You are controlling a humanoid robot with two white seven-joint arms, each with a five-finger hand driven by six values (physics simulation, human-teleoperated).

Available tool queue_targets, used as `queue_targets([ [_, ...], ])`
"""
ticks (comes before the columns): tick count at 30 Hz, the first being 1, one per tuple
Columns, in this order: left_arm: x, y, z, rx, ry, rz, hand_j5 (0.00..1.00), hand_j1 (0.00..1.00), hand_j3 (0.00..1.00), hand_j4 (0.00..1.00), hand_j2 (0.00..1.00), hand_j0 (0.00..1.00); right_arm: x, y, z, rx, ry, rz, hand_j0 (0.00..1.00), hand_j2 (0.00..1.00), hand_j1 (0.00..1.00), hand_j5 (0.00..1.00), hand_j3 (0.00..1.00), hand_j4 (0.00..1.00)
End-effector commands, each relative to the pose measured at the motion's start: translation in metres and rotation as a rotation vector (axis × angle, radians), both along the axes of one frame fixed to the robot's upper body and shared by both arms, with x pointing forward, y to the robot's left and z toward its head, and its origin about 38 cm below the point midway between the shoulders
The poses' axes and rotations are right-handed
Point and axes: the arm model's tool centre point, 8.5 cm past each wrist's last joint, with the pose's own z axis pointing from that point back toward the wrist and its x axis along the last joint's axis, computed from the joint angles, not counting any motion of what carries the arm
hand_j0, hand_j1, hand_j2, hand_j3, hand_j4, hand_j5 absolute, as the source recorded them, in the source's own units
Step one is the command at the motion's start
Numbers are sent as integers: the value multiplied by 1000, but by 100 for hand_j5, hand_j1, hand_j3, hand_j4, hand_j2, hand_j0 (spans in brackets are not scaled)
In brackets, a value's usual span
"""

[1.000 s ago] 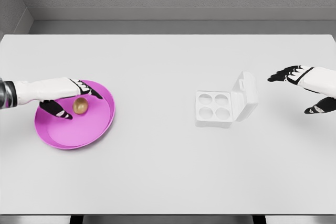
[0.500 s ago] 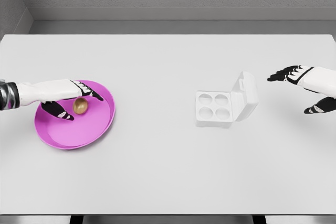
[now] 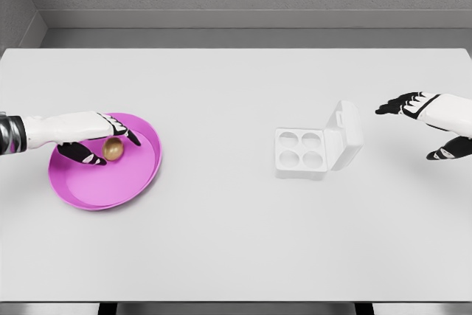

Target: Pack egg into the box and close the box lid

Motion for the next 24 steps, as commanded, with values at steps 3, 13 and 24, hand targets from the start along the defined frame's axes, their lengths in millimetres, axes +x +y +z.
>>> queue_targets([
  [3,1,2,0,-1,1,8,76,76,76,76,76,76,0,0,1,6,1,-2,100,100,100,100,100,100],
  [13,-1,4,-6,-1,10,16,66,66,66,66,66,66,0,0,1,7,0,-3,100,100,100,100,100,100],
  [24,2,-1,-7,-1,9,10,49,49,49,49,49,49,0,0,0,7,2,-2,100,100,100,100,100,100],
])
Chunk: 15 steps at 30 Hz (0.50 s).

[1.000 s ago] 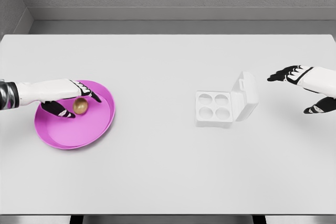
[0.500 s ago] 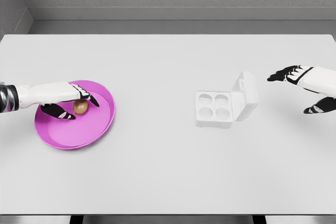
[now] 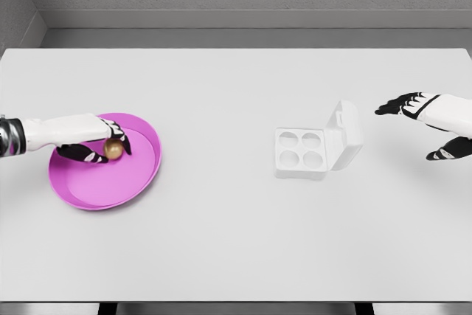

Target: Pack egg into the box and close the box lid

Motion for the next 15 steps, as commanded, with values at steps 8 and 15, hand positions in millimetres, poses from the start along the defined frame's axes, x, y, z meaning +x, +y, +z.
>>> queue_targets([
  [8,5,-3,0,-3,-6,2,40,40,40,40,40,40,1,2,-1,18,0,0,100,100,100,100,100,100],
  [15,10,-2,11,-22,-37,13,40,40,40,40,40,40,1,3,-2,18,1,1,100,100,100,100,100,100],
])
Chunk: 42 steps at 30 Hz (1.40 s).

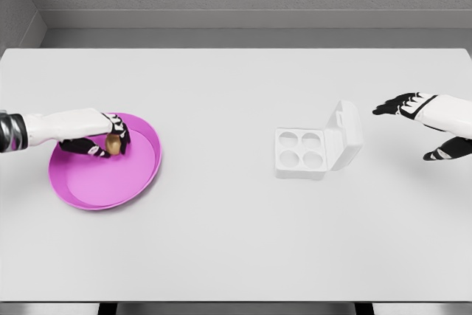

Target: Pack egg into the box and close the box lid

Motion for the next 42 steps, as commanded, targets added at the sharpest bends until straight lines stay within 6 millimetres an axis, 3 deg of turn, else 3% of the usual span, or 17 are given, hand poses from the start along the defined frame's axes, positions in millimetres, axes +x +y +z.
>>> queue_targets([
  [1,3,0,5,-13,-13,8,40,40,40,40,40,40,0,0,0,6,2,-2,100,100,100,100,100,100],
  [5,10,-4,18,-35,-47,10,40,40,40,40,40,40,0,0,0,4,3,-1,100,100,100,100,100,100],
  [18,19,-19,27,-70,-74,-8,38,38,38,38,38,38,0,0,-1,5,5,-1,100,100,100,100,100,100],
  [42,39,-109,38,-209,-91,-132,38,38,38,38,38,38,-2,2,-6,11,15,0,100,100,100,100,100,100],
])
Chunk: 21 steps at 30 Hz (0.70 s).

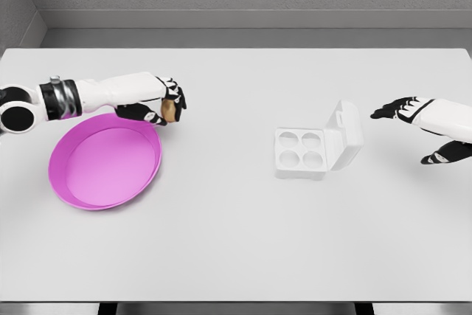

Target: Pack egg into the box and close the box lid

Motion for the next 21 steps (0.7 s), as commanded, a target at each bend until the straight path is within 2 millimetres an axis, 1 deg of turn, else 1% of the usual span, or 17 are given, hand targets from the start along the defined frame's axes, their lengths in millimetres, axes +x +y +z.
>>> queue_targets([
  [1,2,-13,0,-18,3,-16,38,38,38,38,38,38,0,0,1,6,0,-3,100,100,100,100,100,100],
  [4,6,-22,-1,-31,8,-21,38,38,38,38,38,38,0,0,0,5,3,-2,100,100,100,100,100,100],
  [5,8,-29,-2,-33,8,-29,38,38,38,38,38,38,0,0,1,5,2,-2,100,100,100,100,100,100],
  [11,7,-56,-2,-69,20,-68,38,38,38,38,38,38,0,0,0,5,3,-2,100,100,100,100,100,100],
  [12,7,-63,-3,-77,26,-79,38,38,38,38,38,38,0,0,0,5,3,-2,100,100,100,100,100,100],
  [15,7,-72,-3,-89,30,-92,38,38,38,38,38,38,0,0,1,5,2,-2,100,100,100,100,100,100],
  [21,6,-97,0,-119,38,-130,38,38,38,38,38,38,0,0,0,5,3,-2,100,100,100,100,100,100],
])
